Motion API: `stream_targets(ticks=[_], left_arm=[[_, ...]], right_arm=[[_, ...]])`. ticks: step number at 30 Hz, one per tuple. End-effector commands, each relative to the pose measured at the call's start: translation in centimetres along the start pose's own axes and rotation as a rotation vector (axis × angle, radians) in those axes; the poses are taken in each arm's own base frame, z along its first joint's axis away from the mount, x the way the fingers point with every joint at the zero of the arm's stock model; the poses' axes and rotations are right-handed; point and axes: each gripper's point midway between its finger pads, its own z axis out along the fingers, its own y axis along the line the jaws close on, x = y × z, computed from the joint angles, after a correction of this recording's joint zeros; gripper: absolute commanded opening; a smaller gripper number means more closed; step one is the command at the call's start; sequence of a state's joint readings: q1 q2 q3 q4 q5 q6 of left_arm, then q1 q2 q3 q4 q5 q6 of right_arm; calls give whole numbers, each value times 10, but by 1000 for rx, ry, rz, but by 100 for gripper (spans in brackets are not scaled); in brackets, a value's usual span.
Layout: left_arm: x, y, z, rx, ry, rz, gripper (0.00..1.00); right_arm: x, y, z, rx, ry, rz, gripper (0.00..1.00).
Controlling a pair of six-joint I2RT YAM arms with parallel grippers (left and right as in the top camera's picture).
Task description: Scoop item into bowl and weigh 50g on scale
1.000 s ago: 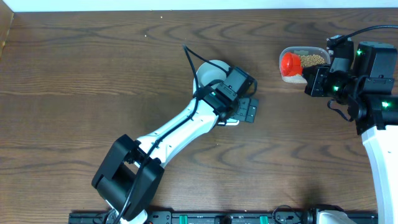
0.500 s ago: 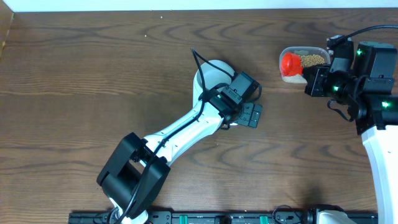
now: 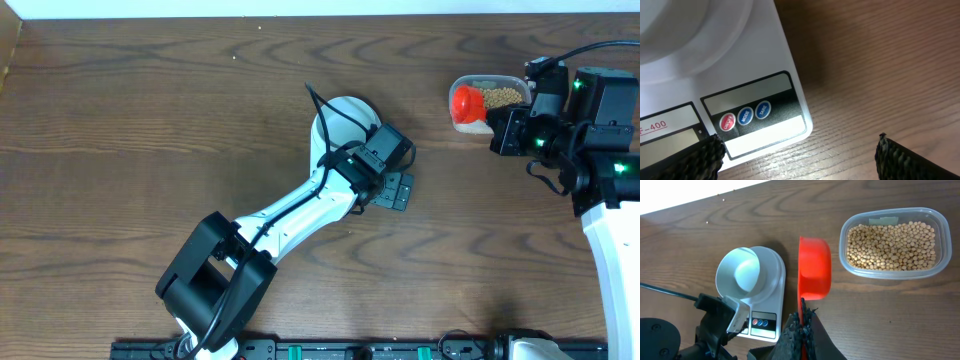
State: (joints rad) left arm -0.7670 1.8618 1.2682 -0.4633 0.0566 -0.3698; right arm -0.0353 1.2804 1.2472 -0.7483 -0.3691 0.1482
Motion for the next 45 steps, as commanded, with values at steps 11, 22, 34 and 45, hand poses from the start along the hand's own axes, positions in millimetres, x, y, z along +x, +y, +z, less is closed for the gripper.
stream_targets(ticks=[11, 22, 34, 45], left_arm=[[7, 8, 23, -33, 23, -11, 98], [7, 9, 25, -35, 24, -11, 98], [8, 9, 30, -36, 26, -11, 98], [10, 13, 35, -44, 36, -20, 98]], right_arm=[[-4, 1, -3, 1, -8, -16, 1], [-2, 0, -3, 2, -2, -14, 1], [1, 0, -3, 4, 10, -9, 1], [2, 0, -3, 5, 16, -8, 1]])
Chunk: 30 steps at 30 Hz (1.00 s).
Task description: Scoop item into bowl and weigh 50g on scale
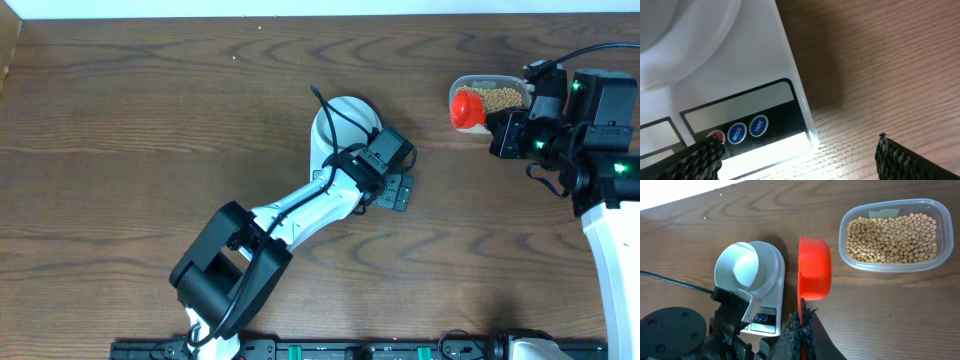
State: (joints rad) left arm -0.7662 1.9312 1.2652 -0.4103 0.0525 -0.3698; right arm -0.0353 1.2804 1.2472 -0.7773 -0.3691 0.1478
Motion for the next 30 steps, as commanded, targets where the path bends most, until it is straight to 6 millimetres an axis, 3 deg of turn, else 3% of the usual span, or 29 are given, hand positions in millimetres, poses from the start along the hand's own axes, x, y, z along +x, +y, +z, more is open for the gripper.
stream_targets(ticks=[1, 9, 30], left_arm=[[6, 11, 11, -33, 21, -27, 98], [3, 24, 16, -47, 24, -100, 98], [8, 16, 16, -37, 37, -46, 98]], right_arm=[[-4, 1, -3, 1, -11, -18, 1], [-4, 1, -3, 1, -10, -17, 1], [-4, 0, -3, 6, -9, -17, 1]])
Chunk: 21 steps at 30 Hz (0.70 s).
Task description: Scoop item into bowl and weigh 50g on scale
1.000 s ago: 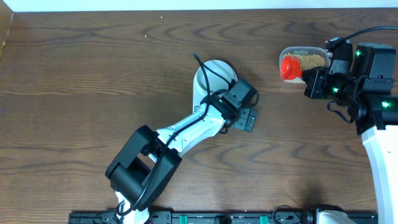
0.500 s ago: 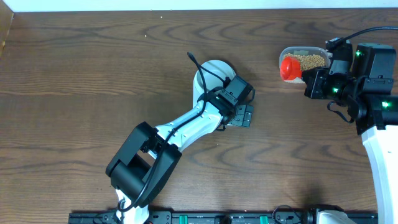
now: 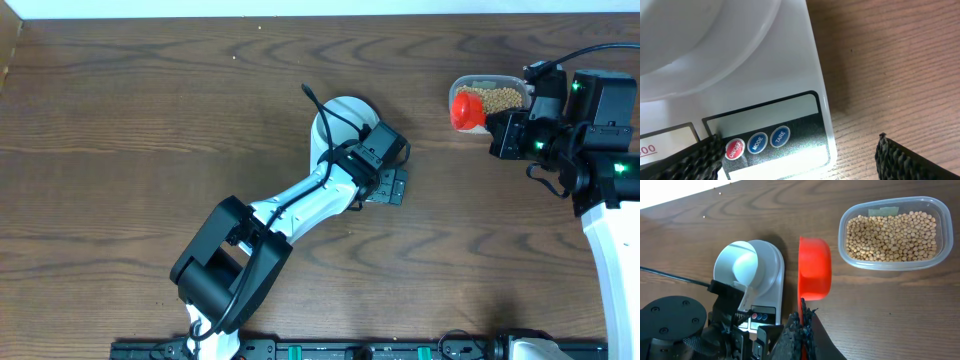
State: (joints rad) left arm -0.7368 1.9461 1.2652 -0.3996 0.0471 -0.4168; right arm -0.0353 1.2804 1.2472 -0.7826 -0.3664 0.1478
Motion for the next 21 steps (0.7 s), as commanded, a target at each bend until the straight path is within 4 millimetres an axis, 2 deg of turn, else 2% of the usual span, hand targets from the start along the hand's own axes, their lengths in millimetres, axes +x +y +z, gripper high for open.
stream_targets(ticks=[1, 21], left_arm=[[13, 2, 11, -20, 40, 31, 98], [12, -1, 11, -14, 32, 34, 98]], right_arm=[[-5, 0, -3, 3, -14, -19, 1], [-2, -4, -3, 26, -1, -27, 1]])
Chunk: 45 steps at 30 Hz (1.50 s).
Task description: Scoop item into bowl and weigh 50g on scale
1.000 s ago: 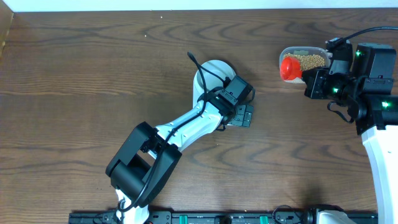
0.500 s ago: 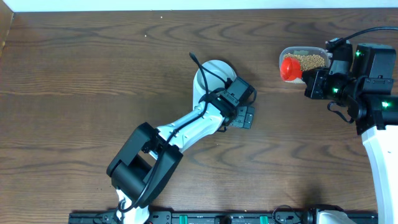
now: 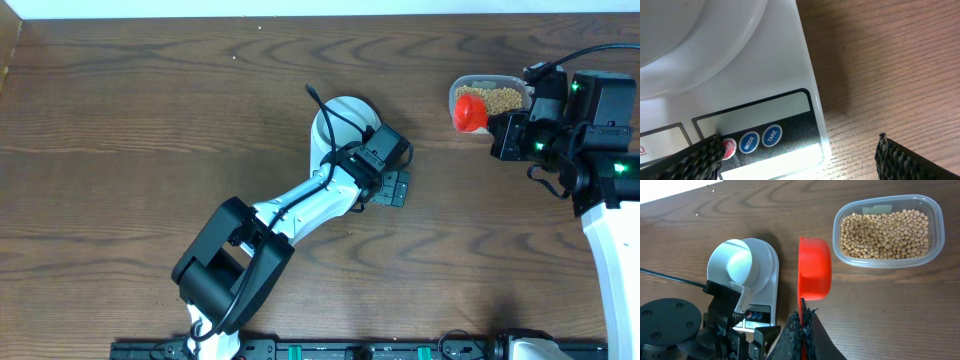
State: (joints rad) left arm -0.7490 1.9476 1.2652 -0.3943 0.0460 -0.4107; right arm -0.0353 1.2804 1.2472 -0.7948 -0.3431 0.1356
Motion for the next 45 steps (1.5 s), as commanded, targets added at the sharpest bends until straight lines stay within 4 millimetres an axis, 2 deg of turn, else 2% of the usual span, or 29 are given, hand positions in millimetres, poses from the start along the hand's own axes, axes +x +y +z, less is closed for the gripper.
stream_targets(ticks=[1, 8, 24, 27, 34, 37, 45], left_arm=[[11, 4, 11, -19, 35, 17, 98], [19, 5, 24, -14, 71, 16, 98], [19, 3, 24, -6, 70, 16, 97], [11, 0, 15, 7, 43, 17, 98], [-18, -15, -34, 66, -83, 90, 98], [-25, -18, -48, 80, -115, 107, 98], [-21, -16, -49, 71, -103, 144, 98]], right_arm=[[-4, 0, -3, 2, -9, -19, 1], [-3, 0, -3, 2, -7, -19, 1], [-3, -1, -3, 8, -5, -21, 1], [-3, -3, -3, 22, -6, -21, 1], [-4, -4, -3, 24, -10, -22, 1], [-5, -3, -3, 24, -15, -23, 1], [-5, -3, -3, 24, -13, -23, 1]])
